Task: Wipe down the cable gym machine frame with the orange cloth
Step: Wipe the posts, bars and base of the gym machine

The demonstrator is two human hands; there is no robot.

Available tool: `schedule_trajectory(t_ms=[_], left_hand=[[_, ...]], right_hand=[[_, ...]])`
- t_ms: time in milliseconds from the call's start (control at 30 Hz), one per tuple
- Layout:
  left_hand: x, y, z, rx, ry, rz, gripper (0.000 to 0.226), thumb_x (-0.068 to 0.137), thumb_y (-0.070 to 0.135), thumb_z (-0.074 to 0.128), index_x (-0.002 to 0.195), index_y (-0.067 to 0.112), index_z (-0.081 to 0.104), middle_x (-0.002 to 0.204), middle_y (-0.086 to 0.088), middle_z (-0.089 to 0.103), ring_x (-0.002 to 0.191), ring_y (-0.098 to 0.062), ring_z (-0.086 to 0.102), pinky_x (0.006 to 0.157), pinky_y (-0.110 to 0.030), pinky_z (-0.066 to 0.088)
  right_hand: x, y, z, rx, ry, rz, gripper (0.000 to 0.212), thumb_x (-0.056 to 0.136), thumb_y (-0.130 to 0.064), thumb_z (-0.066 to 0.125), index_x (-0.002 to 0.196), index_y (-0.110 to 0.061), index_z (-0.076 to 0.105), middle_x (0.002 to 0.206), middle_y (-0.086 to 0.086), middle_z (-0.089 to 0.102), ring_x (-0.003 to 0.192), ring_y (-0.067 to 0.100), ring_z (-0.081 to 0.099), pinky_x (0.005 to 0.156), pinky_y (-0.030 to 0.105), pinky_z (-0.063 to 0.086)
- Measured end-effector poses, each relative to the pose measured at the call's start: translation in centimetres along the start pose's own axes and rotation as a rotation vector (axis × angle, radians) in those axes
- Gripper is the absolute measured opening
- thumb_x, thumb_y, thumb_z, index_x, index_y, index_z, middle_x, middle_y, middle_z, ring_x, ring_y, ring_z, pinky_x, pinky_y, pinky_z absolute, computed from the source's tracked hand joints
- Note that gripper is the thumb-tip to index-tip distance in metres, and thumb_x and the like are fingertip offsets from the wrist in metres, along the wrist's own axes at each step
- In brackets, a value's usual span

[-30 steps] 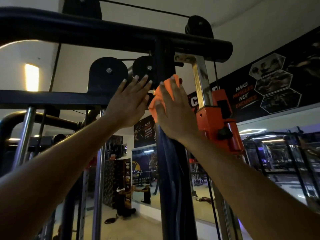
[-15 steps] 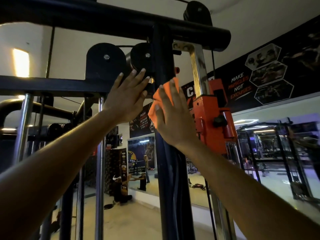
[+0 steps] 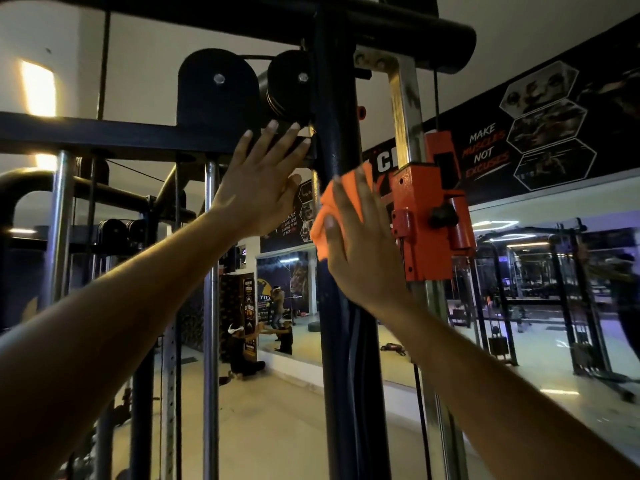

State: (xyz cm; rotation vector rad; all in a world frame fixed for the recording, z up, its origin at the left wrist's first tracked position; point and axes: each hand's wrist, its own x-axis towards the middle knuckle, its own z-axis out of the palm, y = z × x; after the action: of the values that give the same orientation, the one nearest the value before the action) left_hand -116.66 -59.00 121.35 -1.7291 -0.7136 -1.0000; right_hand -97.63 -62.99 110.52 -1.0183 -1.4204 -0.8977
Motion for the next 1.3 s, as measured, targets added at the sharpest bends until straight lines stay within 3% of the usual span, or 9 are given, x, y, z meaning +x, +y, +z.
schedule_trajectory(t_ms=[133, 333, 500, 600, 733, 900, 1000, 1100, 1300], left_hand=[[-0.4, 0.6, 0.1, -0.011, -0.009, -0.006, 0.066, 0.108, 0.046, 0.022, 0.171, 0.027, 0.017, 0.18, -0.002, 0.007, 0.166, -0.028, -0.002, 0.133, -0.056, 0.0], [-0.6, 0.5, 0.2, -0.035, -0.007, -0.004, 0.066, 0.108, 0.045, 0.021, 0.171, 0.026, 0.02, 0.18, -0.003, 0.009, 0.166, -0.027, -0.001, 0.133, -0.055, -0.002], [-2.0, 1.4, 0.5, -0.064, -0.041, 0.008, 0.063, 0.11, 0.044, 0.022, 0.171, 0.026, 0.02, 0.18, -0.004, 0.004, 0.166, -0.029, -0.005, 0.132, -0.054, -0.005], [-3.0, 3.1, 0.3, -0.265, -0.086, -0.006, 0.059, 0.116, 0.037, 0.031, 0.171, 0.022, 0.018, 0.179, 0.001, -0.005, 0.164, -0.021, -0.013, 0.131, -0.042, -0.006], [-3.3, 4.9, 0.0, -0.533, -0.028, -0.048, 0.057, 0.115, 0.031, 0.039, 0.169, 0.017, 0.027, 0.177, -0.004, 0.021, 0.162, -0.017, 0.017, 0.128, -0.035, 0.016], [-2.3, 6.4, -0.4, -0.878, 0.013, -0.313, 0.039, 0.114, 0.028, 0.046, 0.152, 0.021, 0.049, 0.153, -0.003, 0.045, 0.116, -0.003, 0.055, 0.1, -0.028, 0.052], [-2.4, 7.3, -0.5, -1.111, -0.098, -0.486, 0.04, 0.114, 0.028, 0.049, 0.153, 0.023, 0.045, 0.136, 0.005, 0.055, 0.106, -0.006, 0.061, 0.08, -0.016, 0.055], [-2.9, 7.7, -0.3, -1.317, -0.172, -0.589, 0.035, 0.111, 0.025, 0.056, 0.144, 0.032, 0.045, 0.127, 0.003, 0.065, 0.116, -0.017, 0.066, 0.103, -0.041, 0.056], [-3.1, 8.2, -0.8, -1.472, -0.189, -0.704, 0.034, 0.11, 0.019, 0.056, 0.138, 0.036, 0.047, 0.137, -0.009, 0.064, 0.122, -0.023, 0.067, 0.091, -0.035, 0.058]], right_hand=[[-3.2, 0.8, -0.4, 0.005, -0.072, -0.021, 0.063, 0.117, -0.042, 0.038, 0.174, -0.033, 0.013, 0.182, -0.004, -0.01, 0.169, 0.028, -0.002, 0.13, 0.058, 0.028], [5.5, 0.1, -0.7, 0.013, -0.052, 0.046, 0.062, 0.117, -0.044, 0.036, 0.174, -0.031, 0.016, 0.182, 0.0, -0.006, 0.168, 0.032, -0.001, 0.132, 0.055, 0.017], [-4.1, -0.1, 0.0, -0.049, -0.033, 0.005, 0.065, 0.116, -0.046, 0.037, 0.174, -0.03, 0.013, 0.182, 0.0, -0.006, 0.168, 0.03, 0.004, 0.13, 0.062, 0.027], [-8.8, 0.1, 0.3, -0.204, -0.029, 0.055, 0.068, 0.114, -0.05, 0.036, 0.174, -0.026, 0.015, 0.183, 0.003, 0.001, 0.167, 0.03, 0.008, 0.128, 0.06, 0.015], [-3.9, 0.3, -0.3, -0.164, -0.039, -0.012, 0.068, 0.115, -0.045, 0.038, 0.173, -0.017, 0.017, 0.182, 0.009, 0.005, 0.168, 0.028, 0.001, 0.133, 0.055, 0.006], [-2.6, 0.0, -0.2, -0.077, -0.035, 0.008, 0.069, 0.116, -0.039, 0.038, 0.174, -0.014, 0.011, 0.182, 0.013, -0.001, 0.168, 0.032, -0.003, 0.135, 0.055, 0.011], [-9.3, -0.2, 0.1, -0.101, -0.039, -0.052, 0.07, 0.116, -0.036, 0.043, 0.174, -0.012, 0.011, 0.182, 0.013, -0.002, 0.168, 0.03, -0.006, 0.135, 0.056, 0.012], [-13.7, 0.1, 0.2, -0.084, -0.045, -0.074, 0.068, 0.115, -0.032, 0.049, 0.172, -0.01, 0.021, 0.181, 0.014, 0.006, 0.168, 0.031, -0.001, 0.134, 0.056, 0.015], [-6.0, -0.2, -0.1, -0.11, -0.035, -0.029, 0.067, 0.114, -0.038, 0.042, 0.172, -0.011, 0.023, 0.181, 0.015, 0.009, 0.168, 0.034, 0.003, 0.133, 0.059, 0.017]])
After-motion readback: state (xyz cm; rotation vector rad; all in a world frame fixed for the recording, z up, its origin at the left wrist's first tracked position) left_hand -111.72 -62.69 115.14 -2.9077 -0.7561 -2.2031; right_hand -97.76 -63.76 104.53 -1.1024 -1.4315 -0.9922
